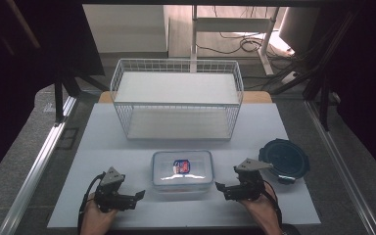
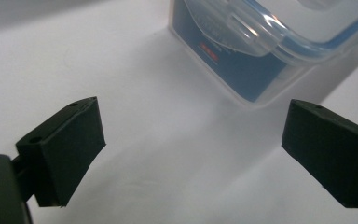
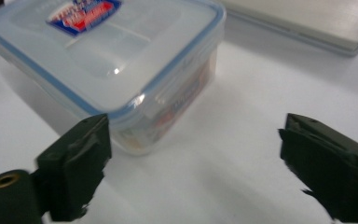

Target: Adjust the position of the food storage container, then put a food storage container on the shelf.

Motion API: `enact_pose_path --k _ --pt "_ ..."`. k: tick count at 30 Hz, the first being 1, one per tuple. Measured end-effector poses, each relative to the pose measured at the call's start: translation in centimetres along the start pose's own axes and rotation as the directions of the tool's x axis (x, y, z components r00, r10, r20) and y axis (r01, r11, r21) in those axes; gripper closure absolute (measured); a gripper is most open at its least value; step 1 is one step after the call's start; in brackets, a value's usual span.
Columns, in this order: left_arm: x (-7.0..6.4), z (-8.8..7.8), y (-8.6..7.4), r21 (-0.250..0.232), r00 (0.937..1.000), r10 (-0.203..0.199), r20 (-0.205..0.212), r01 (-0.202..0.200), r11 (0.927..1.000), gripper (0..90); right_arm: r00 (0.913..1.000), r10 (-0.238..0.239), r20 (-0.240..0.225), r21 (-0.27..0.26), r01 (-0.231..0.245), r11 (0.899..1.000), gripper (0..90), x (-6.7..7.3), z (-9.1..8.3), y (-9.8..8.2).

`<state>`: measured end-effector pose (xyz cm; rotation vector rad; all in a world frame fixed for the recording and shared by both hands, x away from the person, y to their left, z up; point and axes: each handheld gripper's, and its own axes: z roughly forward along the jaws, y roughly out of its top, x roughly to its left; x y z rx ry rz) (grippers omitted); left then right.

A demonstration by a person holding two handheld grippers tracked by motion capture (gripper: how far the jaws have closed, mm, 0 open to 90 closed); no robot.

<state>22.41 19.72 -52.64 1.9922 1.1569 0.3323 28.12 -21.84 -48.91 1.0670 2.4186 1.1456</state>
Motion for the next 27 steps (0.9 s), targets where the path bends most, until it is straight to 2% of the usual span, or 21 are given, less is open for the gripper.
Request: enact_pose_path --k 4,6,9,19,24,27 --pt "0.2 0.0 -0.1 -0.020 0.9996 0.025 -0.010 -0.025 0.9995 3.1 1.0000 0.001 -0.009 -0.001 -0.001 1.000 3.1 -0.1 0.2 -0.1" --pt "0.3 0.0 -0.1 -0.036 0.9997 0.024 -0.005 -0.024 0.9991 2.7 0.9999 0.007 -0.014 -0.012 -0.007 1.000 2.2 -0.2 0.2 -0.1" --pt "0.7 0.2 0.0 -0.058 0.9997 0.004 0.023 -0.003 0.9983 1.3 0.9998 0.003 -0.022 -0.014 -0.003 1.000 0.8 -0.3 0.3 -0.2" --pt "1.0 0.1 1.3 -0.057 0.9958 -0.017 0.090 0.022 0.9981 2.7 0.9992 -0.032 -0.022 -0.039 0.032 0.999 0.0 -0.3 0.1 0.3" --pt "1.2 0.1 2.1 -0.070 0.9941 -0.016 0.107 0.024 0.9973 2.6 0.9991 -0.008 -0.041 -0.058 0.006 0.998 0.0 -0.5 0.1 1.1" --pt "1.1 0.2 2.8 -0.081 0.9921 -0.012 0.125 0.022 0.9965 2.3 0.9993 -0.006 -0.037 -0.060 0.004 0.998 0.0 -0.4 0.3 1.6"
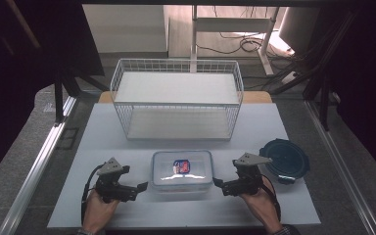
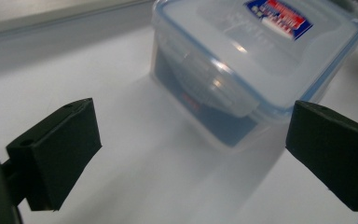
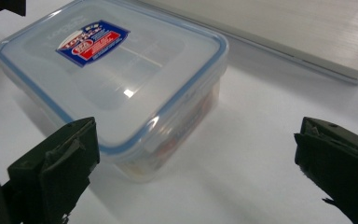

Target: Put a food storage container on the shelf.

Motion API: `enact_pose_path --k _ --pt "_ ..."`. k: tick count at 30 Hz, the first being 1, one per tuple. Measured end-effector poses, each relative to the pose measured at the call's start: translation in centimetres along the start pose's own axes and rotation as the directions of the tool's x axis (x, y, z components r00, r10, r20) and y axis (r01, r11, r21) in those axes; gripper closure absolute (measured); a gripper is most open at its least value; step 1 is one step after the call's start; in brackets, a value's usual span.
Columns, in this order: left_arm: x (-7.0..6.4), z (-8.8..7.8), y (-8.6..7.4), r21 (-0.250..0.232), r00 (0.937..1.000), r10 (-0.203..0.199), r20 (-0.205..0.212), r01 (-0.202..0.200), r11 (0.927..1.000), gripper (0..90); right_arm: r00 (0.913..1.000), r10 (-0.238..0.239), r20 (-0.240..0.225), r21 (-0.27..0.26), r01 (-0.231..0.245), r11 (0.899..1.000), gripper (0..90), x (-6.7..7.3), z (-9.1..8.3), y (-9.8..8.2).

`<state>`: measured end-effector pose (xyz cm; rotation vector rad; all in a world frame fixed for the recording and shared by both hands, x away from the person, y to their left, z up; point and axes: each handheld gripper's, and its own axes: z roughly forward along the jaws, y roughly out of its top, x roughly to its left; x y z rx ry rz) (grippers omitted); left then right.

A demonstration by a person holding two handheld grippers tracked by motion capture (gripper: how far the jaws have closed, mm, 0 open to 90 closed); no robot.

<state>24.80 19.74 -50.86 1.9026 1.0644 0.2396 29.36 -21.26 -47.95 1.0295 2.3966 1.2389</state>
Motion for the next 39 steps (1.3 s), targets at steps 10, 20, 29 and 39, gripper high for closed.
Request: enact_pose_path --k 10,20,29,39 --pt "-0.4 1.4 1.8 0.003 0.9974 0.016 0.070 -0.016 0.9999 0.4 1.0000 -0.001 -0.010 0.010 0.001 1.000 0.0 0.5 1.4 1.7" --pt "-0.2 3.6 4.2 0.034 0.9932 0.018 0.115 -0.022 0.9992 0.0 0.9955 -0.036 -0.087 0.034 0.039 0.999 0.0 0.6 3.3 3.8" --pt "0.8 6.2 4.1 0.140 0.9745 -0.058 0.217 0.028 0.9898 0.0 0.9947 0.017 -0.101 0.110 -0.006 0.994 0.0 -0.3 5.1 3.4" --pt "1.8 5.0 2.3 0.184 0.9235 -0.174 0.342 0.116 0.9761 14.7 0.9321 0.231 -0.279 0.232 -0.168 0.958 11.4 -0.9 5.5 2.1"
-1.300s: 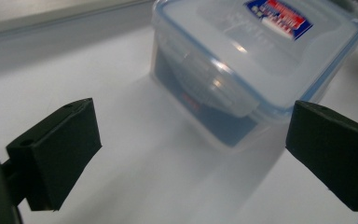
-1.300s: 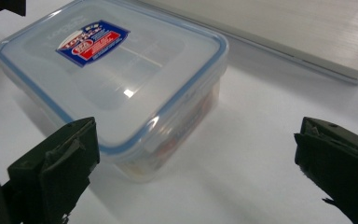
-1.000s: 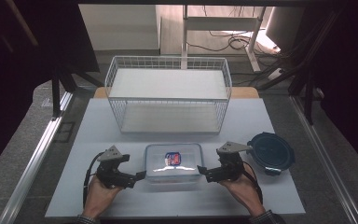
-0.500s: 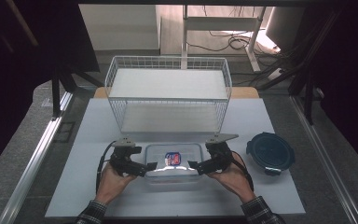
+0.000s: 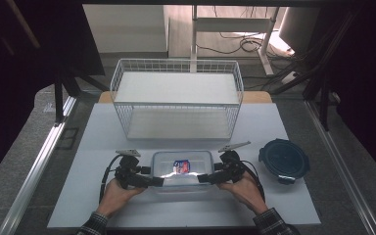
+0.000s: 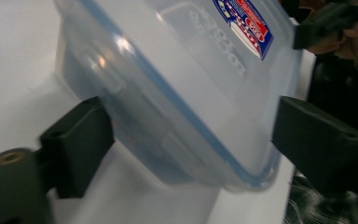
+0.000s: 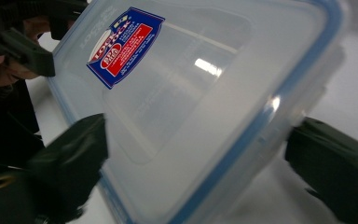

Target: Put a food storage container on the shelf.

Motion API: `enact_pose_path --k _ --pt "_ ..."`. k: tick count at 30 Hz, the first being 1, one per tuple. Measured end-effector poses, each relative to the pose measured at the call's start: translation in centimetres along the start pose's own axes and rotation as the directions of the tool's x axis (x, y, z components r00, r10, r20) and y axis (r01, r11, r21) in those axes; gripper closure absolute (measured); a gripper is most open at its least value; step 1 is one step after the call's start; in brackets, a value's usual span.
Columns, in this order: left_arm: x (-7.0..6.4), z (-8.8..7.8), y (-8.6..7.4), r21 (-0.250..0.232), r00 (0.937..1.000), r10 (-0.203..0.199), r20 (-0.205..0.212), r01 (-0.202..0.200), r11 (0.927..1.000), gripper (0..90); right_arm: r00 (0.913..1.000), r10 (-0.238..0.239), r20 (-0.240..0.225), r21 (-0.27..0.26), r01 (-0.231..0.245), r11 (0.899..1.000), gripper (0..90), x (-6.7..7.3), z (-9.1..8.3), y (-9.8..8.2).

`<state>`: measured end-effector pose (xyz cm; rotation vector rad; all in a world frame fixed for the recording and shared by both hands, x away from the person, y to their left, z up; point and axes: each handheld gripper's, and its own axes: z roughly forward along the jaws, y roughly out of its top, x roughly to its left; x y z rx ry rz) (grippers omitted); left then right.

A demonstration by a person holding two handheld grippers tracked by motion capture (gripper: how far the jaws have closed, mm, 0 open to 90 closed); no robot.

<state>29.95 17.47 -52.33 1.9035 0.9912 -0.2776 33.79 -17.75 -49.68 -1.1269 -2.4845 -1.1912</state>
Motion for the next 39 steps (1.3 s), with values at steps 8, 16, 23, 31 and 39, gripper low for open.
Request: enact_pose_path --k 8,16,23,31,39 --pt "-0.9 -1.9 -1.6 -0.101 0.9996 -0.019 0.023 0.021 0.9946 45.2 0.9998 -0.004 -0.019 -0.063 0.003 0.998 42.7 0.6 -2.9 -1.2" --pt "-1.4 -2.0 -1.6 -0.147 0.9997 -0.020 0.015 0.022 0.9889 50.3 0.9944 0.076 -0.073 -0.107 -0.084 0.991 53.6 0.5 -4.0 -2.6" --pt "-1.4 -1.8 -1.5 -0.160 0.9992 -0.036 0.017 0.038 0.9863 51.9 0.9973 0.069 -0.026 -0.122 -0.072 0.990 53.1 0.9 -4.2 -2.4" --pt "-1.5 -1.7 -1.4 -0.175 0.9991 -0.043 0.005 0.043 0.9837 51.7 0.9979 0.065 -0.001 -0.131 -0.065 0.989 52.6 1.2 -4.1 -2.4" --pt "-2.0 -2.6 0.7 -0.213 0.9997 -0.006 0.023 0.010 0.9771 52.9 0.9995 0.030 0.011 -0.207 -0.027 0.978 52.9 1.6 -5.6 -1.1"
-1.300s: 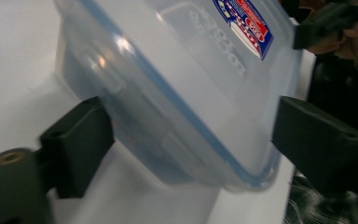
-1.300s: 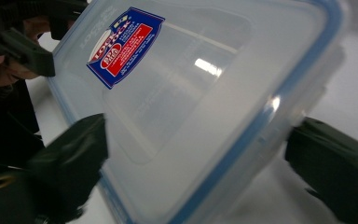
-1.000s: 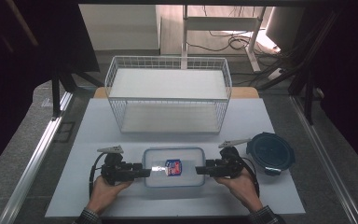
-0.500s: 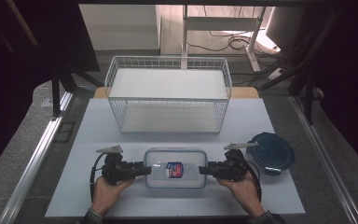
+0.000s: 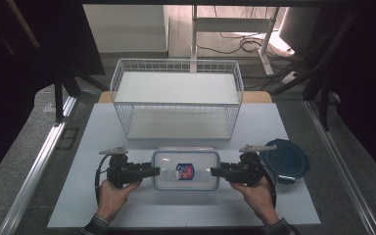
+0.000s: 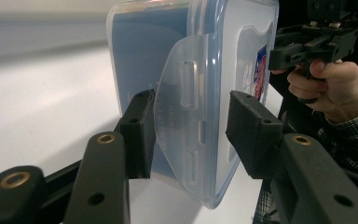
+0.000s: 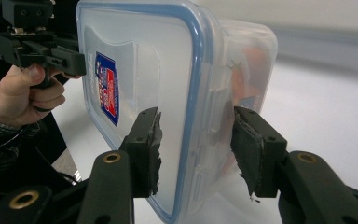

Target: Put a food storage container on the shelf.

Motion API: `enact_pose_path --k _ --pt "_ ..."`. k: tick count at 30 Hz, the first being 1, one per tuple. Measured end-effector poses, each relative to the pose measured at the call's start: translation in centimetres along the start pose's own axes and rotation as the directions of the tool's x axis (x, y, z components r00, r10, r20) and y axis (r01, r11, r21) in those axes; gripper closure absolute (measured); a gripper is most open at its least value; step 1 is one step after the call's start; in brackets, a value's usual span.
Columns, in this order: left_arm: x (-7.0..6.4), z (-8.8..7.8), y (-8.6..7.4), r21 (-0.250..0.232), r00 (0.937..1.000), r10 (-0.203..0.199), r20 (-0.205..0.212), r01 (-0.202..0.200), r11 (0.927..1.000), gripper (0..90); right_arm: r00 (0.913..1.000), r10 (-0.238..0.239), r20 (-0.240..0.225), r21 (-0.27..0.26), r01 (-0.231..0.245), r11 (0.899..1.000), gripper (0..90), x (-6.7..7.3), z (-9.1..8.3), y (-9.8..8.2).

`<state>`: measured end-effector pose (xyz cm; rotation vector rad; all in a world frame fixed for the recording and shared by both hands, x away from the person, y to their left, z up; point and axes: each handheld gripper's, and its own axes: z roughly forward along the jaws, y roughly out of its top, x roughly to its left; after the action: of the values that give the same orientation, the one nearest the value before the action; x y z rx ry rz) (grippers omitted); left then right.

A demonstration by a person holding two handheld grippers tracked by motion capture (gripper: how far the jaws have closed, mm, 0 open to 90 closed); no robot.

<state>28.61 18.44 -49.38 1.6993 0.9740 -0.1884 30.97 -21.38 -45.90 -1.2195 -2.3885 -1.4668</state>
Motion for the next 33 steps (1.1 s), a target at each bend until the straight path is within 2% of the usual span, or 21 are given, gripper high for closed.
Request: enact_pose_path --k 7,19,33 --pt "-0.4 -0.4 2.2 -0.016 0.9997 0.023 -0.010 -0.023 0.9996 52.7 0.9999 -0.016 0.005 -0.029 0.016 0.999 52.8 0.2 -0.5 1.8" --pt "-1.4 -1.9 6.5 -0.043 0.9972 0.069 -0.028 -0.070 0.9966 52.7 0.9983 -0.058 0.002 -0.073 0.058 0.996 52.9 0.9 -1.6 6.0" --pt "-1.9 -4.1 12.5 -0.091 0.9939 0.100 -0.045 -0.104 0.9904 52.7 0.9938 -0.111 0.009 -0.118 0.111 0.987 52.9 1.9 -2.5 12.2"
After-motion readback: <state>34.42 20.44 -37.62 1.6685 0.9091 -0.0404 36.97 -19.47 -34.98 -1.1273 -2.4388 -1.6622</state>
